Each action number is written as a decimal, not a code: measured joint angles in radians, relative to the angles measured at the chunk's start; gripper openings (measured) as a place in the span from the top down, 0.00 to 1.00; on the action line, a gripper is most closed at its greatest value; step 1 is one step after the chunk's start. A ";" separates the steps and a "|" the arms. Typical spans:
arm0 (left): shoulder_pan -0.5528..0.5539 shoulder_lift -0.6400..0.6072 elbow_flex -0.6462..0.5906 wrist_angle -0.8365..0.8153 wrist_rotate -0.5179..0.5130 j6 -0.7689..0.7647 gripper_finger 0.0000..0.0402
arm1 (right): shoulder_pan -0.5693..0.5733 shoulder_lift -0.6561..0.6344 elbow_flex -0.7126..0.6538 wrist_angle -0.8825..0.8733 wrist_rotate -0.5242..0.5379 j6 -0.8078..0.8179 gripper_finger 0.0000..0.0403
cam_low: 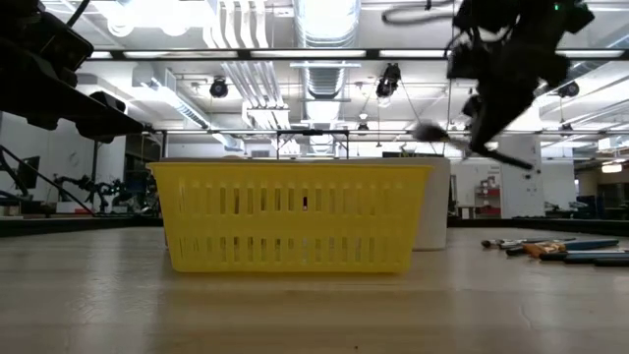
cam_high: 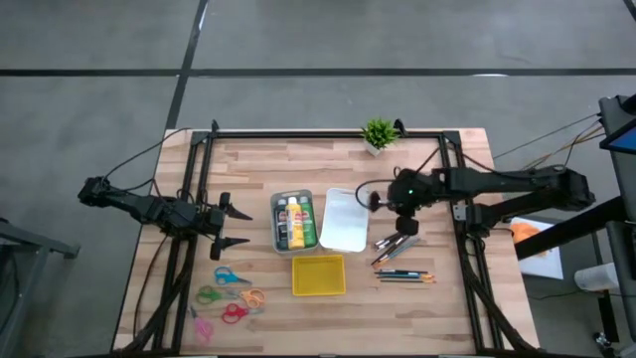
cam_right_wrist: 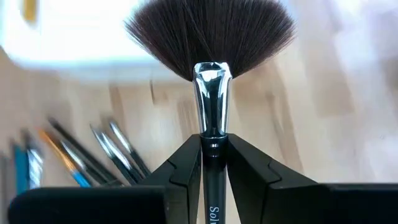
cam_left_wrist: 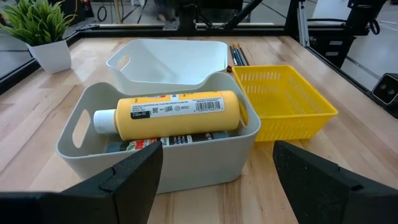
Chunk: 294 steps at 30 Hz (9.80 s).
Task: Pick & Place Paint Supplies
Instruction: Put the silver paint brush into the white bin
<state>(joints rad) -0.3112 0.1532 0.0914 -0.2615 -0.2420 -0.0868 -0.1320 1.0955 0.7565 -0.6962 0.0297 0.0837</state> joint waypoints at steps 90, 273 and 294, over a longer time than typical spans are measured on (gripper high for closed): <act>0.000 0.000 0.000 0.000 0.000 0.000 0.24 | 0.077 0.498 0.511 -0.062 0.000 0.351 0.61; 0.000 0.000 0.000 -0.001 0.000 0.000 0.24 | 0.102 0.179 0.131 0.213 0.049 1.028 0.96; 0.000 -0.001 0.000 -0.002 0.000 0.000 0.24 | 0.102 0.668 0.418 0.074 0.029 0.941 0.96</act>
<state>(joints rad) -0.3115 0.1524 0.0917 -0.2634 -0.2420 -0.0869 -0.0305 1.7631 1.1742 -0.6223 0.0592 1.0249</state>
